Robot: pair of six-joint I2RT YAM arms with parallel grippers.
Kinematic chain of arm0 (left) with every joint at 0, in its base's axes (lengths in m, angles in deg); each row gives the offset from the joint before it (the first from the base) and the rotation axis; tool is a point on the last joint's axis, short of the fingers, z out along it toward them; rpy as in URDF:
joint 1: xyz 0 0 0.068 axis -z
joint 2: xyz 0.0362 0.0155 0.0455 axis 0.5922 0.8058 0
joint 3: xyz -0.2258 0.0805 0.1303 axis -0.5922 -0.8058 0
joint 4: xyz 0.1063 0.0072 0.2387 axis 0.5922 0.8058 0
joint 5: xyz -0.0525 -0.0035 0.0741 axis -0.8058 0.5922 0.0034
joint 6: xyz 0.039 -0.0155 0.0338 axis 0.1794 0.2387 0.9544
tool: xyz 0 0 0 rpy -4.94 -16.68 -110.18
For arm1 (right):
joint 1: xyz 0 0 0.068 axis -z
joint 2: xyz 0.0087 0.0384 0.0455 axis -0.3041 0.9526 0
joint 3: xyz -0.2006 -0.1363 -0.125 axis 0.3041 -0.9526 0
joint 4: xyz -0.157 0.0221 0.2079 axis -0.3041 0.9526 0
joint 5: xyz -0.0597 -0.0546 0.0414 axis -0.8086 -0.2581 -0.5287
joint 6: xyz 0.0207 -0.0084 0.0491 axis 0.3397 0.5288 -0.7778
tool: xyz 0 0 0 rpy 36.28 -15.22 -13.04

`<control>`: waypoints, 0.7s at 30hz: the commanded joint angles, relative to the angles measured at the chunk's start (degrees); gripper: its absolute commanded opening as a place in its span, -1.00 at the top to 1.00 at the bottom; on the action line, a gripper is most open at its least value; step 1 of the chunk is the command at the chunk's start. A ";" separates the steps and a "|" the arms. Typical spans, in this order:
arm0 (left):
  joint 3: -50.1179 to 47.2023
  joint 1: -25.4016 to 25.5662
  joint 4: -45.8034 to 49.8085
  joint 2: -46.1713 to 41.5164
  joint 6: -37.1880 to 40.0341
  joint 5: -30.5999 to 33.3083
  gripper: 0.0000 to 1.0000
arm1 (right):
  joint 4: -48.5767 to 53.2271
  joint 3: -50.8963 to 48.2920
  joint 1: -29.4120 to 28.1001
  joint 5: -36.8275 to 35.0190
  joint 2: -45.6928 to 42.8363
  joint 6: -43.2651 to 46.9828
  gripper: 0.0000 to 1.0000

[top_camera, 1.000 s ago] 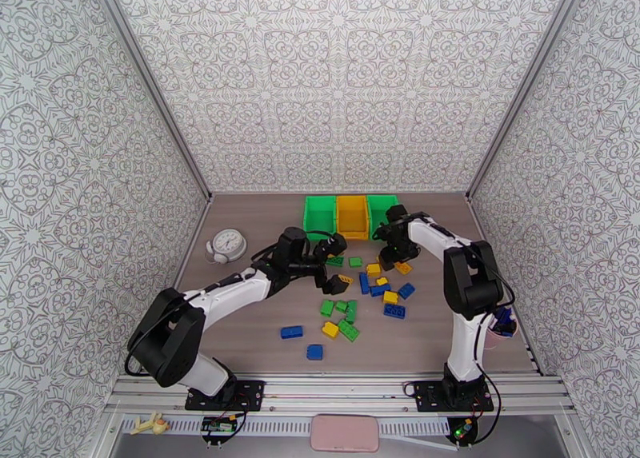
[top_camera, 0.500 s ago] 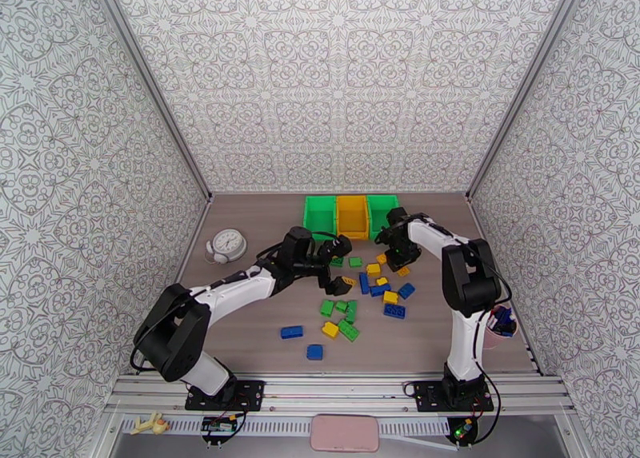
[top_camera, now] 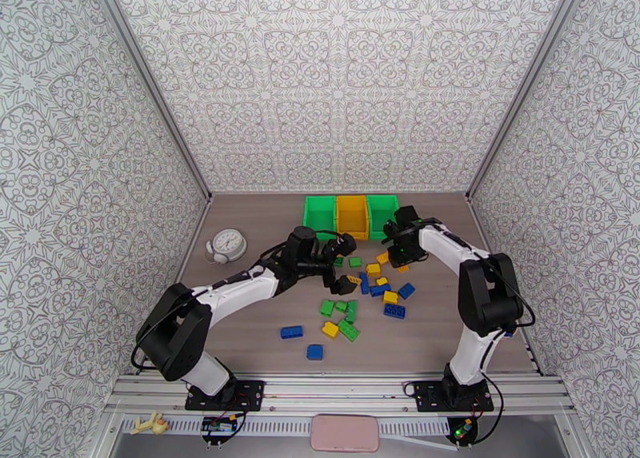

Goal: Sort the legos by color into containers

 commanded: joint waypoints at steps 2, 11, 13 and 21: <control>-1.45 0.94 -6.07 -0.01 -4.45 3.03 -0.99 | -12.31 -2.15 0.38 1.22 -4.36 -6.65 0.39; -2.94 1.83 -8.79 -1.17 -6.83 6.49 -0.99 | -28.01 2.20 1.71 -0.09 0.17 -16.08 0.55; -3.31 1.96 -8.65 -1.67 -6.91 6.92 -0.99 | -28.59 5.26 1.87 0.13 3.12 -16.21 0.55; -5.10 2.08 -7.48 -3.88 -6.75 9.13 -0.99 | -30.64 16.70 2.05 1.51 15.01 -16.47 0.48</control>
